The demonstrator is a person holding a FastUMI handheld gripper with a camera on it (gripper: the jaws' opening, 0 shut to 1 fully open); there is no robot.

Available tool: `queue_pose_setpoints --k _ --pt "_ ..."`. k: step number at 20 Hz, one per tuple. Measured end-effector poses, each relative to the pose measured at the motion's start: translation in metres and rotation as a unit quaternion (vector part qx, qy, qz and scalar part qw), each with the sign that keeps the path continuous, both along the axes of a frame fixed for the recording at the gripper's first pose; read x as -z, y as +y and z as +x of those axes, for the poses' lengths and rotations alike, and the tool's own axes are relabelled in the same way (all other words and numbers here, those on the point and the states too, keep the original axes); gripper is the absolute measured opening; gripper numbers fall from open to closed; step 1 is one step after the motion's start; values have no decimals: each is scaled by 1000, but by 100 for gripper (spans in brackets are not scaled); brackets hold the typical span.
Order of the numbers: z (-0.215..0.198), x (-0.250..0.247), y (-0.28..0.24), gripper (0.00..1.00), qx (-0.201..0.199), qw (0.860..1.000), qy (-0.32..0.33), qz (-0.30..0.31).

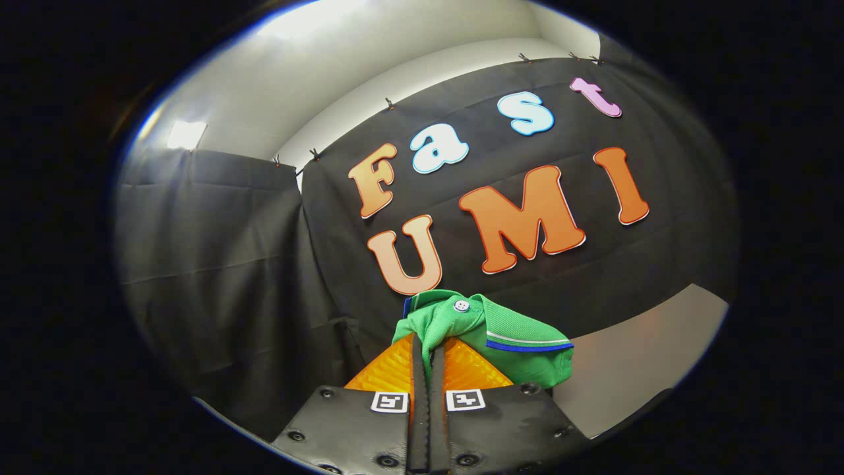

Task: Put the clothes into the washing machine and then close the washing machine lid.

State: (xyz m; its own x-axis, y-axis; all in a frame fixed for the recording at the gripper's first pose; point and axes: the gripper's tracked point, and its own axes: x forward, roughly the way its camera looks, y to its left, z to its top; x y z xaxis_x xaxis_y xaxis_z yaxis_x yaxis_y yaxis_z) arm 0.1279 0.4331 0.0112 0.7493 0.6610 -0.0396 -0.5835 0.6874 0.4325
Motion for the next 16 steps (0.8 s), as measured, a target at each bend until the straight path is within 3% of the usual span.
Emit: queue_pose_setpoints --k 5,8,16 --pt "2 41 80 8 4 999 -14 -44" --pt "2 77 123 8 -14 996 -12 -85" --pt "10 184 188 8 -18 989 23 -147"
